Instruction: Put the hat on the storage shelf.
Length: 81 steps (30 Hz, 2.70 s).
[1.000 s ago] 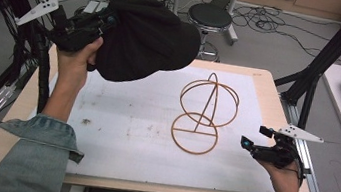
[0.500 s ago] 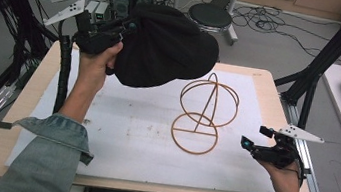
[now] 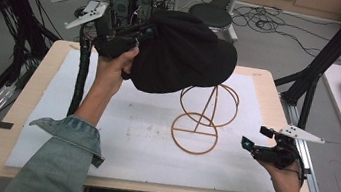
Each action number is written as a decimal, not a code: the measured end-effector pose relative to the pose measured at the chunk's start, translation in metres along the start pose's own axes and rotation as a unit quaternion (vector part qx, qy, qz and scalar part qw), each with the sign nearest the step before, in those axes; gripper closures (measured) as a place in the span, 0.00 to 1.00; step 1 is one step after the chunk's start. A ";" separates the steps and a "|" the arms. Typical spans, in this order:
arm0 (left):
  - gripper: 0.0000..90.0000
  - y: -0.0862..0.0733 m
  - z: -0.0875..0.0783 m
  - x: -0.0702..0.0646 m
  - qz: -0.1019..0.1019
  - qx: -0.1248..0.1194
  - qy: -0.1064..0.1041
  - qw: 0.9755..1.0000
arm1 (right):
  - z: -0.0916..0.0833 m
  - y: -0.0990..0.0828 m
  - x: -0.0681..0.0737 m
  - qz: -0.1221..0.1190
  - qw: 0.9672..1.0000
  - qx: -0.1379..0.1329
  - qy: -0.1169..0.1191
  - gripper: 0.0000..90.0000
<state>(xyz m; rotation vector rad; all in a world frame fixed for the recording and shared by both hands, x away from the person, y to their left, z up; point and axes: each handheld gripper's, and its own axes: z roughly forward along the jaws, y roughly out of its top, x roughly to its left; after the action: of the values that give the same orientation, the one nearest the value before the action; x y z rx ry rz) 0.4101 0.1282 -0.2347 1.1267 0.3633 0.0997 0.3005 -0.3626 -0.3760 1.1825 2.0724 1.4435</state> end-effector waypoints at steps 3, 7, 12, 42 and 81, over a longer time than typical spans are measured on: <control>0.77 -0.005 0.005 0.000 -0.002 0.008 -0.007 1.000 | 0.000 0.000 -0.001 -0.002 1.000 -0.002 -0.001 0.06; 0.77 -0.011 0.012 -0.001 -0.007 0.015 -0.015 1.000 | 0.000 0.000 -0.001 -0.001 1.000 -0.001 0.000 0.06; 0.77 -0.018 0.019 -0.001 -0.017 0.016 -0.023 0.999 | -0.001 0.000 0.000 0.000 1.000 -0.001 0.001 0.06; 0.77 -0.058 0.050 -0.001 -0.047 0.067 -0.047 0.996 | -0.002 0.000 -0.002 -0.001 1.000 -0.003 -0.002 0.06; 0.68 -0.096 0.063 -0.005 -0.007 0.187 -0.044 0.981 | -0.004 -0.002 -0.005 0.004 1.000 -0.002 -0.004 0.06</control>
<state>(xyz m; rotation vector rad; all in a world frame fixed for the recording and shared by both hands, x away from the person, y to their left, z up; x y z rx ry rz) 0.4168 0.0308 -0.2955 1.4953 0.3178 -0.0326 0.3000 -0.3687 -0.3768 1.1935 2.0609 1.4431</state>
